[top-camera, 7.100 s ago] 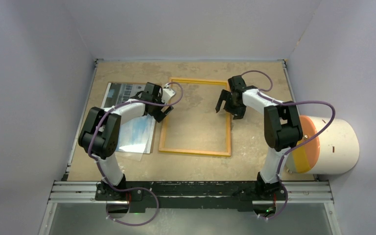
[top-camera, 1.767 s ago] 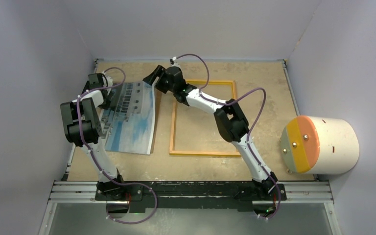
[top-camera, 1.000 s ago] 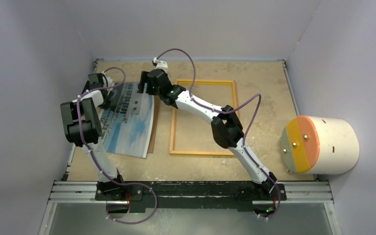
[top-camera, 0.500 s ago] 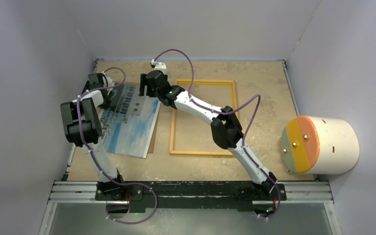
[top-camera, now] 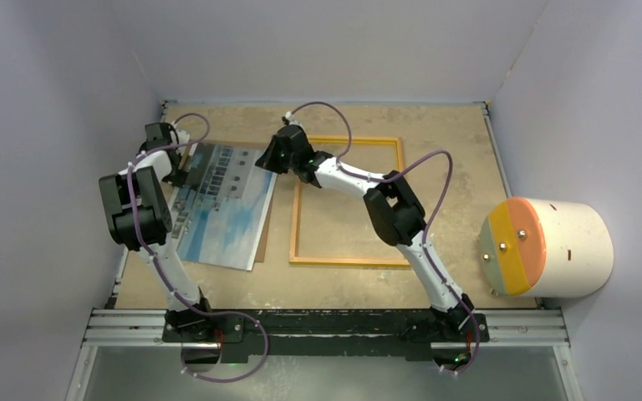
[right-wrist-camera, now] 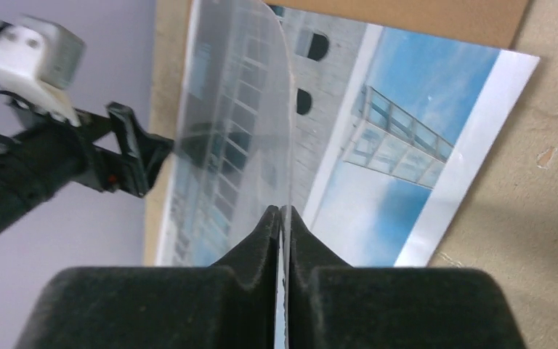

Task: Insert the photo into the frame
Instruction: Pick up the photo frame item at the center of the board, then place the photo frame item in the photo frame.

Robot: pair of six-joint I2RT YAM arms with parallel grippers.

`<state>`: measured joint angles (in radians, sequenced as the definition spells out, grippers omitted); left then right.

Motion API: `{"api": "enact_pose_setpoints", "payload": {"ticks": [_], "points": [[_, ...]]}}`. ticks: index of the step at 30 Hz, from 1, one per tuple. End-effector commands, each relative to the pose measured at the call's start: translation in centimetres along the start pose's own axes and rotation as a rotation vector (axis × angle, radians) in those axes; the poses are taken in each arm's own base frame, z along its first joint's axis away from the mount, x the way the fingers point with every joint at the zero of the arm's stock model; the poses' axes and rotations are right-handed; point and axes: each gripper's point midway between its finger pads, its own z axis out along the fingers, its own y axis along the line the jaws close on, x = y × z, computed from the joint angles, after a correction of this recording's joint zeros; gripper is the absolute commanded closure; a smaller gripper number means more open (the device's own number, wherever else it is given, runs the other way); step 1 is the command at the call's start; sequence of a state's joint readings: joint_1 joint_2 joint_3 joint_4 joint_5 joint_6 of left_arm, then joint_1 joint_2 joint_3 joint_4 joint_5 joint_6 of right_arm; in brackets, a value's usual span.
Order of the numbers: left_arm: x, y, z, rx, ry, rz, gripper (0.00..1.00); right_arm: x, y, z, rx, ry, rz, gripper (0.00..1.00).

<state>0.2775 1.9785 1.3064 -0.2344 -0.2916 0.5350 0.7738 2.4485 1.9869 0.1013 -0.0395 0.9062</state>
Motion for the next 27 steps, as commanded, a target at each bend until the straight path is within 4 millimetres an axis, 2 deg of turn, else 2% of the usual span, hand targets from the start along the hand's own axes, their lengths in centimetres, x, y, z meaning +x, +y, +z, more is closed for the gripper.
{"api": "enact_pose_setpoints", "payload": {"ticks": [1,5,7,9,11,12,14,16,18,21,23,27], "points": [[1.6,-0.8,-0.7,0.135,0.075,-0.011,0.09,-6.9,6.8,-5.6,-0.199,-0.083,0.039,1.00],[-0.9,2.4,-2.6,0.092,0.025,-0.012,0.08,-9.8,3.4,-9.4,-0.138,-0.076,0.011,1.00],[-2.2,3.3,-3.6,0.086,-0.009,-0.017,0.08,-10.9,0.8,-11.9,-0.094,-0.064,-0.003,1.00],[-3.2,3.2,-4.6,0.112,-0.028,-0.013,0.08,-11.5,-2.7,-14.3,-0.020,-0.025,-0.014,1.00],[-3.9,1.9,-5.5,0.143,-0.030,0.016,0.08,-11.7,-6.9,-16.7,0.076,0.027,-0.024,1.00],[-4.2,1.2,-5.9,0.148,-0.036,0.037,0.08,-11.3,-9.8,-18.3,0.152,0.072,-0.031,0.99],[-5.2,-1.0,-6.9,0.159,-0.063,0.088,0.07,-10.5,-14.1,-20.5,0.282,0.139,-0.034,0.99],[-5.8,-3.7,-7.6,0.190,-0.078,0.130,0.07,-10.0,-17.5,-22.5,0.400,0.166,-0.036,0.99],[-6.7,-6.4,-8.4,0.240,-0.091,0.156,0.07,-9.6,-19.6,-23.8,0.460,0.177,-0.031,0.96],[-7.7,-10.3,-9.6,0.284,-0.108,0.218,0.07,-9.7,-21.1,-24.7,0.501,0.181,-0.012,0.91],[-8.3,-12.5,-10.4,0.303,-0.125,0.258,0.07,-10.0,-21.8,-24.9,0.521,0.176,-0.005,0.80],[-8.8,-15.5,-11.0,0.295,-0.144,0.322,0.07,-10.6,-22.9,-24.9,0.568,0.168,0.009,0.24]]}}
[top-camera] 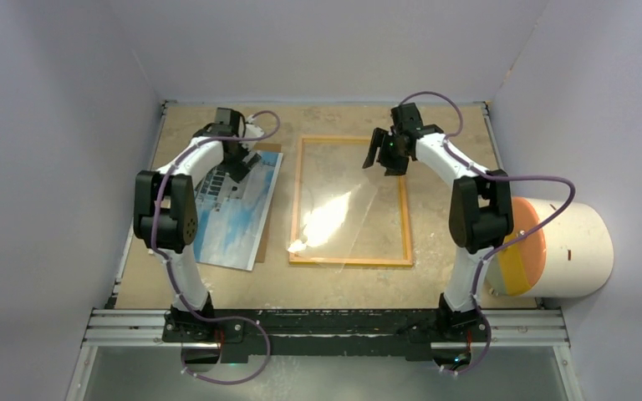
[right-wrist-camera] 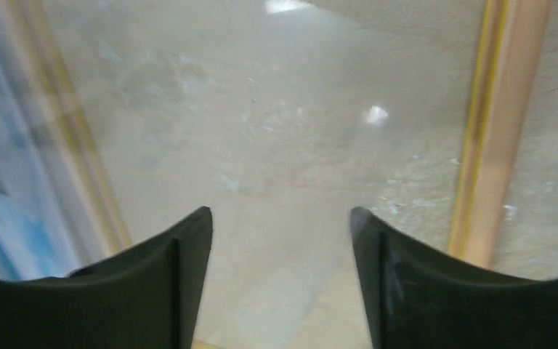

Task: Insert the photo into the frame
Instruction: Place the photo frame item in the photo frame.

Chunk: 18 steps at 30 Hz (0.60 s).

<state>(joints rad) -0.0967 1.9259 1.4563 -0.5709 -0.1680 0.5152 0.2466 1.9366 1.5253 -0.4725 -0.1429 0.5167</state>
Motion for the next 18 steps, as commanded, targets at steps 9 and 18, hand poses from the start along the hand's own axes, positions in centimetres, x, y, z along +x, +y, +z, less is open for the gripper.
{"api": "enact_pose_setpoints", "payload": {"ticks": [9,18], "points": [[-2.0,-3.8,-0.3,-0.014,-0.023,0.059,0.08,0.9,-1.6,-2.8,0.078,-0.028,0.044,0.01],[-2.1,-5.8,0.3,-0.001,-0.028,0.075,0.08,10.4,-1.4,-2.2,-0.141,0.128,0.173,0.01]]}}
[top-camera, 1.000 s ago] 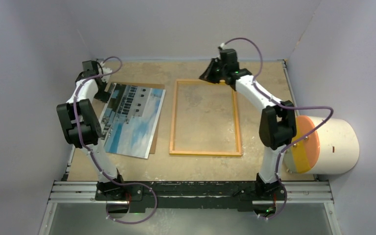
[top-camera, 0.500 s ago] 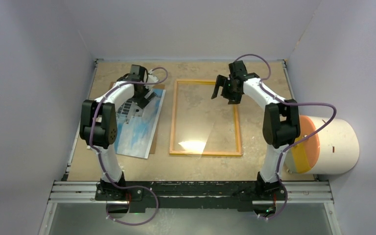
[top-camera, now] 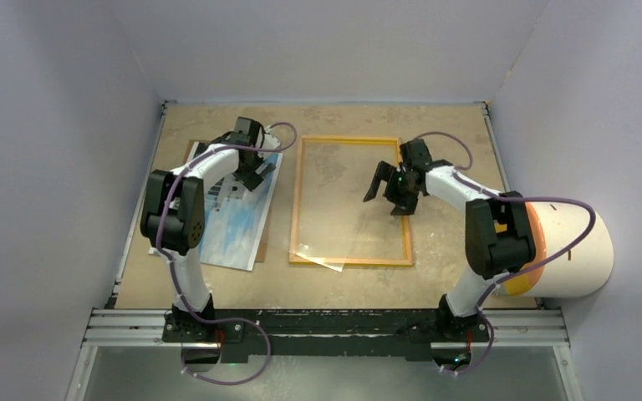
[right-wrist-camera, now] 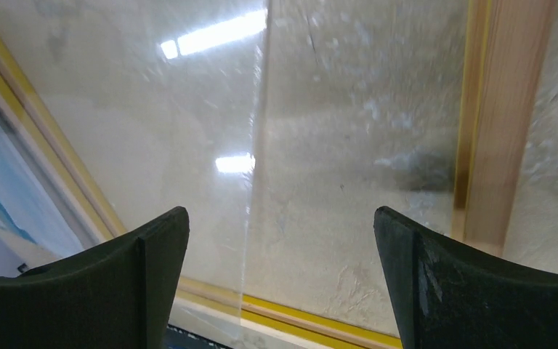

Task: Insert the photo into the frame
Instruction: Place the photo frame item in the photo frame.

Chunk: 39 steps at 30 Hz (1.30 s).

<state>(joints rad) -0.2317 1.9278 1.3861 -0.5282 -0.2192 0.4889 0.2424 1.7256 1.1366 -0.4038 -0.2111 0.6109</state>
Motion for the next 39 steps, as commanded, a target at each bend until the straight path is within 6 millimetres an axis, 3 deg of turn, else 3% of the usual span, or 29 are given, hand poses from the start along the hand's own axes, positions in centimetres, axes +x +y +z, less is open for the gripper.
{"api": "enact_pose_setpoints", "payload": {"ticks": [1,11,16,21,25,32,39], "points": [[-0.8,-0.6,0.1,-0.017,-0.026,-0.019,0.08,1.6,2.2,-0.6,-0.188,-0.008,0.047,0.01],[-0.5,-2.6,1.0,0.017,-0.022,-0.007,0.08,4.6,3.7,1.9,-0.312,0.027,0.153,0.09],[-0.4,-3.2,1.4,0.027,-0.020,-0.001,0.08,7.2,4.4,3.7,-0.315,0.064,0.175,0.10],[0.0,-3.7,1.9,0.040,-0.007,0.005,0.08,7.5,5.1,4.1,-0.374,0.019,0.226,0.11],[0.3,-4.0,2.2,0.046,0.000,0.010,0.08,7.0,6.1,3.1,-0.476,-0.042,0.271,0.11],[0.6,-4.5,2.6,0.065,0.006,0.021,0.08,6.0,9.6,-0.5,-0.763,-0.104,0.297,0.13],[0.5,-4.7,2.3,0.070,0.000,0.029,0.08,4.7,11.7,-3.5,-0.976,-0.176,0.316,0.26]]}}
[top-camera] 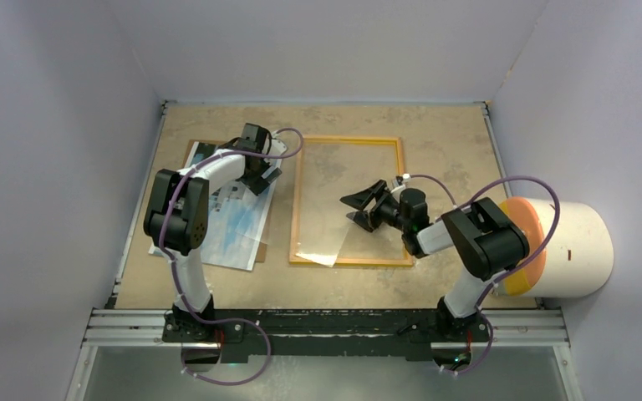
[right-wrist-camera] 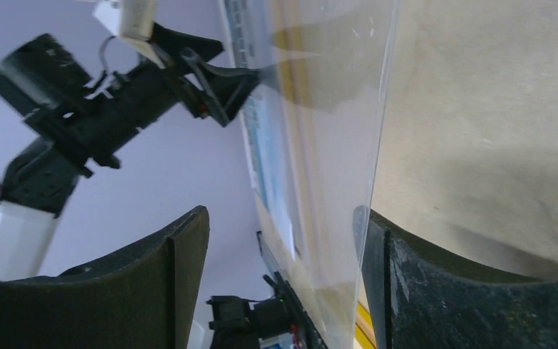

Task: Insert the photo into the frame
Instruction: Place the photo frame item in the photo frame, then pick up the photo frame item from the photo frame.

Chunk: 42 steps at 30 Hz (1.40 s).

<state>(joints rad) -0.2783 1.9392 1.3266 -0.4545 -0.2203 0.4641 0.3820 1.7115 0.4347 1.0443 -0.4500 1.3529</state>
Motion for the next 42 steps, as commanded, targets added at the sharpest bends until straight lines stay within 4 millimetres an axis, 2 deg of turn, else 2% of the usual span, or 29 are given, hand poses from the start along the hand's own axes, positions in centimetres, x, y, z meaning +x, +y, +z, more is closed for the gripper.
{"api": "enact_pose_setpoints", "payload": {"ticks": [1,8,10,14,17,20,23,25,29,33,37,42], "points": [[0.9,-2.1,1.1,0.057,0.019,0.015,0.08,-0.2,5.7,-0.5,-0.246,-0.023,-0.034,0.27],[0.8,-2.0,0.9,0.054,0.018,0.023,0.08,0.1,5.4,0.4,-0.233,0.006,-0.051,0.30],[0.8,-2.0,0.9,0.055,0.018,0.024,0.08,0.2,5.3,0.6,-0.226,0.012,-0.053,0.34],[0.4,-2.2,0.5,0.064,0.005,0.030,0.08,-0.3,4.8,1.8,-0.145,-0.012,-0.138,0.47],[0.1,-2.0,0.2,0.061,-0.004,0.034,0.08,-1.3,4.2,2.7,-0.038,-0.040,-0.234,0.65],[-0.5,-1.3,-0.4,0.045,-0.015,0.036,0.07,-1.6,4.0,2.6,0.060,-0.022,-0.296,0.83],[-1.3,-0.4,-1.3,0.025,-0.035,0.036,0.07,-3.1,4.2,1.6,0.175,0.001,-0.397,1.00],[-2.2,0.2,-2.1,0.018,-0.055,0.028,0.07,-3.9,3.8,0.4,0.251,0.051,-0.443,1.00],[-3.8,0.6,-3.3,0.037,-0.097,0.003,0.06,-4.8,2.0,-3.2,0.340,0.187,-0.399,1.00],[-5.0,-0.3,-3.7,0.075,-0.122,-0.010,0.06,-5.8,0.7,-6.0,0.441,0.236,-0.432,1.00],[-5.8,-2.6,-3.2,0.113,-0.121,0.007,0.06,-7.6,0.5,-7.6,0.537,0.167,-0.472,1.00],[-6.0,-4.9,-2.4,0.142,-0.113,0.024,0.06,-8.2,1.2,-7.7,0.533,0.139,-0.471,1.00]]}}
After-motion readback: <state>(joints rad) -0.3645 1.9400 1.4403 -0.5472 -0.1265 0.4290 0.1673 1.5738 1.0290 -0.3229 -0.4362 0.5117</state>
